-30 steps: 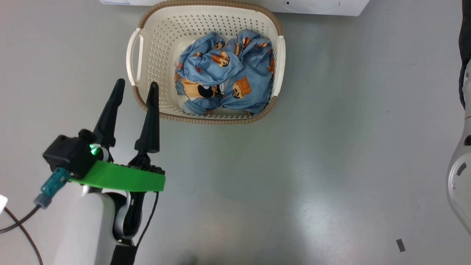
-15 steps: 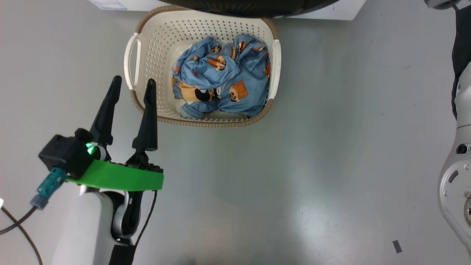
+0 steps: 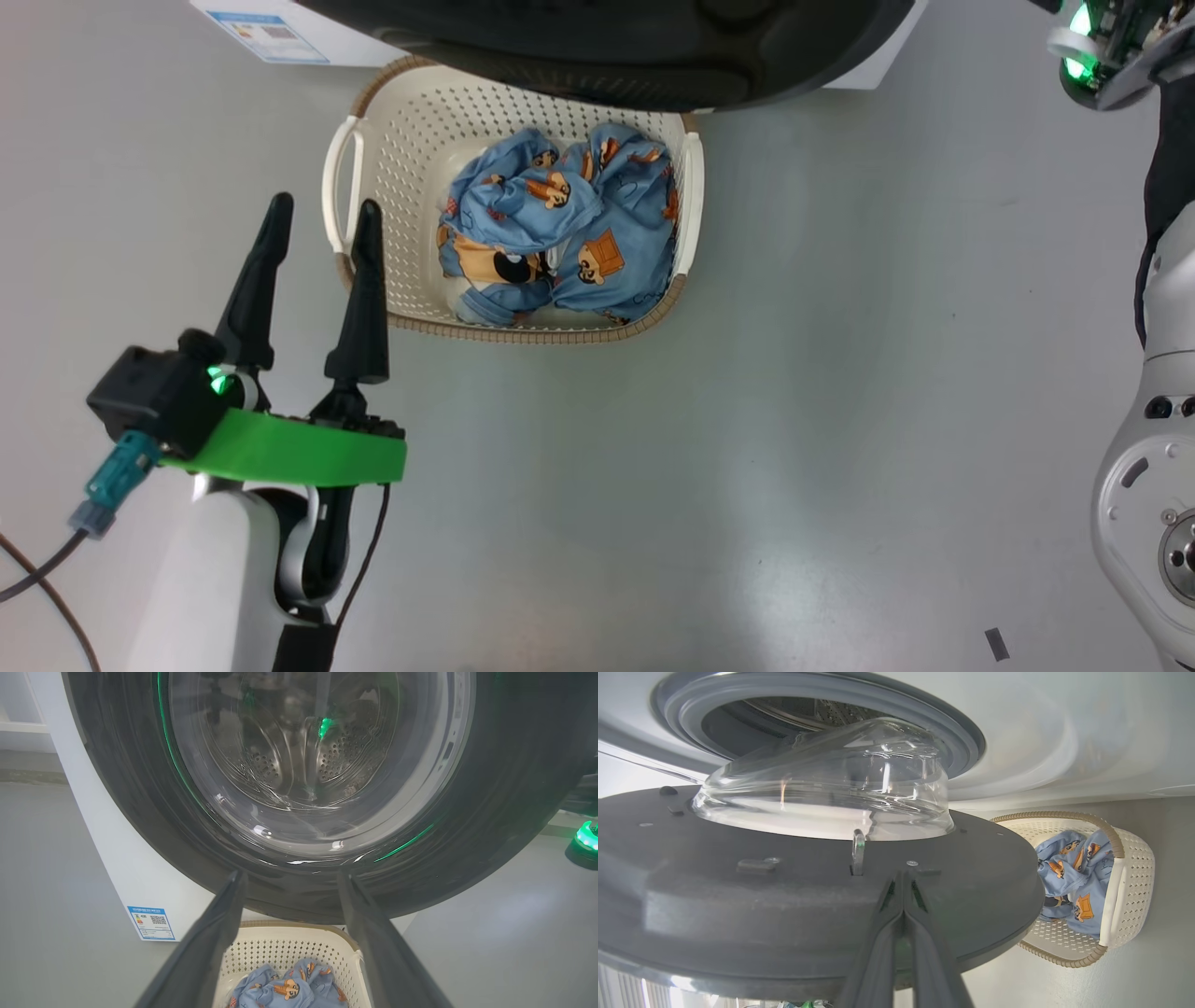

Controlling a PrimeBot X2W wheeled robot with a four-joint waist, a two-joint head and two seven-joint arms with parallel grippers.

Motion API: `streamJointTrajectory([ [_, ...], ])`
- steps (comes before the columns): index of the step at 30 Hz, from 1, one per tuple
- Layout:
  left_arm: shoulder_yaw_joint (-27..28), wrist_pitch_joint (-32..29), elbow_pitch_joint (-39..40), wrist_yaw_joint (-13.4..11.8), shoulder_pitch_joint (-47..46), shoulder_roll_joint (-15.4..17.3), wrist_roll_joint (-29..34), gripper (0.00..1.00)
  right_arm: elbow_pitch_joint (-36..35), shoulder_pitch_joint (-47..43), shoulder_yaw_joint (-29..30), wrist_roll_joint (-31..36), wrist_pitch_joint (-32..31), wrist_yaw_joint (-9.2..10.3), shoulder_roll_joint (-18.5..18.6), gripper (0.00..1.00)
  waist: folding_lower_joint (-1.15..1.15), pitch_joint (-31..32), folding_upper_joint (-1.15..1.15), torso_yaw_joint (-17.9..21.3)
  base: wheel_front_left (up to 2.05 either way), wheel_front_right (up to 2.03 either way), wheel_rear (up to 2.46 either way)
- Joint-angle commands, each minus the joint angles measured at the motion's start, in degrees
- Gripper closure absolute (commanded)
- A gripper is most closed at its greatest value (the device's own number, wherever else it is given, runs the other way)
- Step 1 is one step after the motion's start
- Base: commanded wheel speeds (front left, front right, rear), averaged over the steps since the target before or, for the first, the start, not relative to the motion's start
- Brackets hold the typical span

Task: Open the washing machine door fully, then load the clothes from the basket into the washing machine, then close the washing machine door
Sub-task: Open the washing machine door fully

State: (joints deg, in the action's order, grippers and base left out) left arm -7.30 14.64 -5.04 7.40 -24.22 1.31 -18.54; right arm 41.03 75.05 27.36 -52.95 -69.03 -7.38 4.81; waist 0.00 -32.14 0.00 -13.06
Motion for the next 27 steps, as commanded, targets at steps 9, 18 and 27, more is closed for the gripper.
streamJointTrajectory([
  [9,2.08,0.36,1.39,0.09,2.16,1.57,0.67,0.0,-0.37,-1.65,-2.96,-2.97,-4.48,-0.11,-1.91,1.0,0.0,1.3,0.0,-0.68,0.0,0.0,0.0],
  [18,2.56,0.36,1.38,0.09,2.62,1.57,1.01,0.0,-0.31,-5.56,-8.43,-7.99,-7.78,-0.11,-1.92,1.0,0.0,2.86,0.0,-0.49,0.0,0.0,0.0],
  [27,3.18,0.36,1.41,0.09,4.01,1.57,1.44,0.0,-6.3,-13.56,-17.95,-17.26,-10.84,-0.11,-1.92,1.0,0.0,5.77,0.0,-0.74,0.0,0.0,0.0],
])
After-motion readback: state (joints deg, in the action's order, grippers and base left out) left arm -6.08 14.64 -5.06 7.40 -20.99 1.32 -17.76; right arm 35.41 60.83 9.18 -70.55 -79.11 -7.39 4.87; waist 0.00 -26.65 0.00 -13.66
